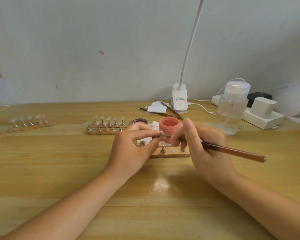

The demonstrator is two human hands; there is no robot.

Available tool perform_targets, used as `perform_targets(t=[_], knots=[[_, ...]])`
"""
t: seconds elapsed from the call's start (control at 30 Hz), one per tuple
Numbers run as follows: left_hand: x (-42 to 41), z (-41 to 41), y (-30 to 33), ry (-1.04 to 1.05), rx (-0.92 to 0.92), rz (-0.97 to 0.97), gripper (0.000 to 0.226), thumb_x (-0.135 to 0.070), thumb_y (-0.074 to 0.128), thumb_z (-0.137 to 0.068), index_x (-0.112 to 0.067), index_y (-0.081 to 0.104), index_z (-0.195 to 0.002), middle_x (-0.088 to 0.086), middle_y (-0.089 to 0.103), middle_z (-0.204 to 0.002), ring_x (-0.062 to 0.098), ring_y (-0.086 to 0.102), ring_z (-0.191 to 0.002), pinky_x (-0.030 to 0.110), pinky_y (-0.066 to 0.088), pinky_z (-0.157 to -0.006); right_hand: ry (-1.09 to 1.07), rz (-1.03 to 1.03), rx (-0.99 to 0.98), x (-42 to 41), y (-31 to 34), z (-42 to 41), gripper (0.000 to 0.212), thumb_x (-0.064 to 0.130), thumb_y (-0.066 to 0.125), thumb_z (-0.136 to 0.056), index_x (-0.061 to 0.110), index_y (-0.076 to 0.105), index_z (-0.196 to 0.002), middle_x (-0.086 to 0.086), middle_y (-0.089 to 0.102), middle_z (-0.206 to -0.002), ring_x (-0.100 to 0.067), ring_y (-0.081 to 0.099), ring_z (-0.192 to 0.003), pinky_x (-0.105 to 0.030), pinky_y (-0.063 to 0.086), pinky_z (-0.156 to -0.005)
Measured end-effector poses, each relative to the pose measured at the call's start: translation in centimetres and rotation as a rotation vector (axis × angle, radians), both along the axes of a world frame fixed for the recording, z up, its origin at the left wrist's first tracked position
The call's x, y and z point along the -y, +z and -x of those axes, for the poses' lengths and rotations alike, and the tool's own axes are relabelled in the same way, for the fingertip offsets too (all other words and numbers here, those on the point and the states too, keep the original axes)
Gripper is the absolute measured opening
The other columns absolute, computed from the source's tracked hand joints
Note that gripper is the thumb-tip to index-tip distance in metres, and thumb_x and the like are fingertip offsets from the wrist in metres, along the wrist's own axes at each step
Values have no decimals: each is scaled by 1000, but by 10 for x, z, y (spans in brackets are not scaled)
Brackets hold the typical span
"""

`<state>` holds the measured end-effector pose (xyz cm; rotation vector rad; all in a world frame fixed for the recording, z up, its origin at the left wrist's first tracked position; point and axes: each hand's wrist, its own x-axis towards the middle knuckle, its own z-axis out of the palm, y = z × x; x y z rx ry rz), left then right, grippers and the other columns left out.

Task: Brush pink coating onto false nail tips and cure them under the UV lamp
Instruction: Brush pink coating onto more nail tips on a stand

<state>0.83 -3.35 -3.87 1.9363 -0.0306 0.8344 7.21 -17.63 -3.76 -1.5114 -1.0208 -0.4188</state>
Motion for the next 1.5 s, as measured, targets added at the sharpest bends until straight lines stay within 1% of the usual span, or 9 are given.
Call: perform_targets(t=[0.33,0.47,0.6,0.73,0.87,1.0,1.17,1.33,1.5], knots=[[1,1,2,20,10,-55,26,-1,71,-74,-26,70,-80,-14,60,-77,-12,55,-82,2,37,-71,4,-42,-85,1,0,0,50,39,35,-90,14,64,-57,2,61,-52,-6,58,-50,-21,43,-53],[0,0,2,15,-3,-51,27,-1,71,-74,-28,69,-78,-13,61,-77,-11,54,-82,2,38,-71,15,-14,-57,-1,1,-1,54,33,34,-92,0,67,-64,-3,67,-65,-8,63,-65,-22,47,-58],[1,1,2,23,5,-57,30,-1,71,-74,-31,69,-75,-17,61,-74,-12,55,-82,2,37,-73,0,-61,-130,1,2,0,51,40,35,-89,14,64,-56,1,61,-51,-7,59,-51,-19,42,-54],[0,0,3,16,-8,-59,28,-2,70,-75,-30,69,-76,-14,61,-77,-10,55,-83,3,37,-75,32,-35,-93,-1,2,-1,55,33,34,-93,-1,66,-64,-4,67,-65,-10,64,-67,-23,47,-59],[1,1,3,17,-15,-61,25,-3,70,-75,-28,70,-79,-12,61,-79,-10,55,-83,2,37,-74,4,-58,-145,1,3,1,52,41,34,-89,14,64,-56,1,61,-51,-9,58,-50,-21,42,-54],[-1,0,2,16,-18,-54,23,-4,71,-74,-25,70,-82,-12,61,-81,-9,55,-84,3,37,-74,29,-45,-89,-1,5,0,54,34,35,-92,1,65,-63,-2,65,-64,-12,62,-61,-24,47,-56],[0,1,2,33,33,-69,32,-3,72,-71,-34,68,-73,-13,60,-77,-9,56,-82,2,39,-69,-18,-57,-143,4,4,1,49,42,36,-88,16,63,-55,-1,60,-49,-10,55,-46,-22,42,-49],[-3,-1,0,82,57,-77,20,-6,75,-70,-25,69,-71,-11,62,-80,-9,56,-83,1,37,-72,-9,-118,-123,3,4,2,41,32,39,-91,9,64,-67,10,65,-65,-8,61,-60,-21,48,-52],[-4,-3,-2,68,72,-71,20,2,74,-69,-16,68,-70,-11,64,-76,-11,57,-78,1,36,-69,25,-47,-74,0,-2,6,42,29,37,-92,5,65,-73,-3,67,-74,-11,63,-70,-26,51,-64]])
